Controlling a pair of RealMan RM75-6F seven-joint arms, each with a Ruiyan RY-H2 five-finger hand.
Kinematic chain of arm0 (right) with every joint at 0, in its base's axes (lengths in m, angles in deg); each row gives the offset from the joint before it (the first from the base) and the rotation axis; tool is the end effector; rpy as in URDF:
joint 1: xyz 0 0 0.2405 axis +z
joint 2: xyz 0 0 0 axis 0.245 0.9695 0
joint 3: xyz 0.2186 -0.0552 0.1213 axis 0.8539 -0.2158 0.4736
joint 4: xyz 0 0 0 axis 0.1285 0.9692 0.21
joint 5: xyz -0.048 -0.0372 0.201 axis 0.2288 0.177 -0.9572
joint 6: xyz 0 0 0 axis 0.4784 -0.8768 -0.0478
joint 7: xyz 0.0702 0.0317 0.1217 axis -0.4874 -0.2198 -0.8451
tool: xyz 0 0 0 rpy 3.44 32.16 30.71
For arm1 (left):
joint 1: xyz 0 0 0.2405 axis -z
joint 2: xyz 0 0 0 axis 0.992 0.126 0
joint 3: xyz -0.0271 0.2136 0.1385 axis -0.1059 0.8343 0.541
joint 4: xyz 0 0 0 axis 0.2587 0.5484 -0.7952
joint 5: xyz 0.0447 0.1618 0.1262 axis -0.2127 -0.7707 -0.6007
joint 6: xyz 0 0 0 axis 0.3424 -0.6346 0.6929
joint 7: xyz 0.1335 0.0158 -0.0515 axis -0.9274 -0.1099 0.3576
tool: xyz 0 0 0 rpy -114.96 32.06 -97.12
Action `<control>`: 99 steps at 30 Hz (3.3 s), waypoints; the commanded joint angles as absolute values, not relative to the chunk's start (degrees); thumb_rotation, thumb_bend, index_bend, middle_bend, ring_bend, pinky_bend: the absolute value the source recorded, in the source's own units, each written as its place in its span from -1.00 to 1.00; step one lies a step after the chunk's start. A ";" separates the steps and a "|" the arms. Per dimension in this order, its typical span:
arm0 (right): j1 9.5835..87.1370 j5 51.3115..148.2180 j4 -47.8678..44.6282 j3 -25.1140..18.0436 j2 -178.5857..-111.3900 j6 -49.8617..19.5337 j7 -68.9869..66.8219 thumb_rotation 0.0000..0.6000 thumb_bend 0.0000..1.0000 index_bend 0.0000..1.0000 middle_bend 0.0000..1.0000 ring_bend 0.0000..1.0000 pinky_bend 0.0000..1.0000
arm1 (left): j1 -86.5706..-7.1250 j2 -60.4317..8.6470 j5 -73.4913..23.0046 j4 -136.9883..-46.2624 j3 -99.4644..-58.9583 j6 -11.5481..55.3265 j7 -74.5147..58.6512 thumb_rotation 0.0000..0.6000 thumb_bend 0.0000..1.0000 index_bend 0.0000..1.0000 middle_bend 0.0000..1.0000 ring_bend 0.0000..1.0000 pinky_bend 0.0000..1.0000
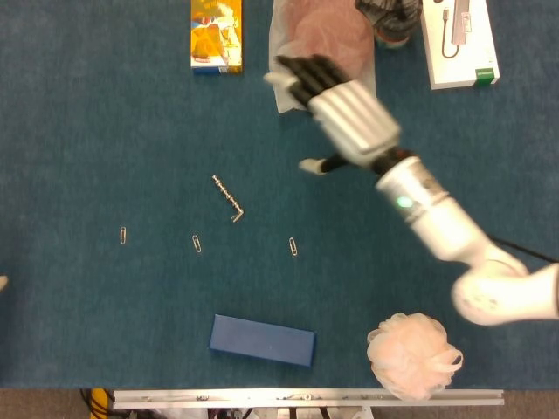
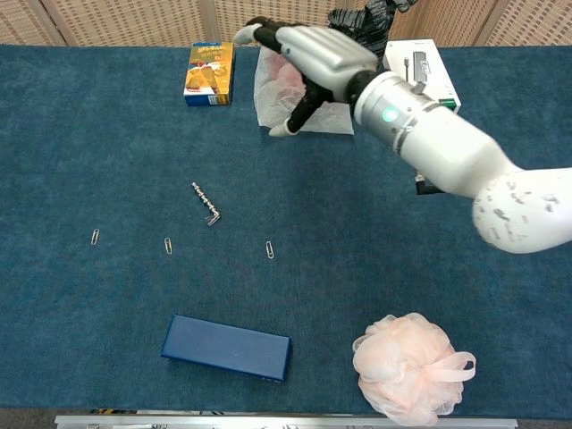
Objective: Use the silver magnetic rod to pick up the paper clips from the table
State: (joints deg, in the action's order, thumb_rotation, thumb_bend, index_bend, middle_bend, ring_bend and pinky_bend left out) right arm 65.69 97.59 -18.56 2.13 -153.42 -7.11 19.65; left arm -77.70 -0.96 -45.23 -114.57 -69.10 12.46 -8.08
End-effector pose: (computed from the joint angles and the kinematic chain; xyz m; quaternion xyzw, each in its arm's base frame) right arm -0.0461 -0.3471 -0.0208 0.7333 -0.3780 0.4601 0.3281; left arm -0.3371 0.1585 0.1565 -0.6229 -0.4673 -0.2718 0.5655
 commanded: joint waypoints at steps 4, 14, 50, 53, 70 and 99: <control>58.10 103.05 -27.36 -1.79 -142.73 -13.94 17.88 1.00 -1.00 -1.00 -0.94 -1.00 -1.00 | -73.37 1.40 -49.35 -117.76 -70.26 15.78 -3.73 1.00 -0.94 -0.10 -0.71 -0.87 -0.89; 50.46 106.62 -31.12 -4.02 -134.25 -20.02 12.82 1.00 -1.00 -0.99 -0.94 -1.00 -1.00 | -64.80 -2.11 -55.34 -111.72 -72.01 22.00 2.25 1.00 -0.80 -0.06 -0.84 -0.97 -0.86; 39.08 108.06 -28.67 -3.84 -127.77 -25.31 5.49 1.00 -1.00 -0.85 -0.93 -1.00 -1.00 | -39.61 -19.59 -68.62 -85.36 -65.68 32.24 24.65 1.00 -0.54 -0.15 -1.00 -1.00 -0.90; 38.84 108.23 -28.77 -3.60 -127.62 -25.36 5.31 1.00 -1.00 -0.84 -0.93 -1.00 -1.00 | -38.92 -20.43 -68.12 -85.03 -65.80 32.28 24.06 1.00 -0.54 -0.11 -1.00 -1.00 -0.90; 35.98 108.55 -29.30 -2.92 -125.65 -26.74 3.92 1.00 -1.00 -0.80 -0.93 -1.00 -1.00 | -33.92 -28.27 -68.81 -78.48 -65.14 32.44 17.71 1.00 -0.54 -0.05 -1.00 -1.00 -0.90; 34.87 108.93 -26.58 -2.31 -126.39 -24.53 0.64 1.00 -1.00 -0.80 -0.93 -1.00 -1.00 | -30.04 -35.63 -66.64 -69.08 -62.15 34.04 19.67 1.00 -0.54 -0.05 -1.00 -1.00 -0.90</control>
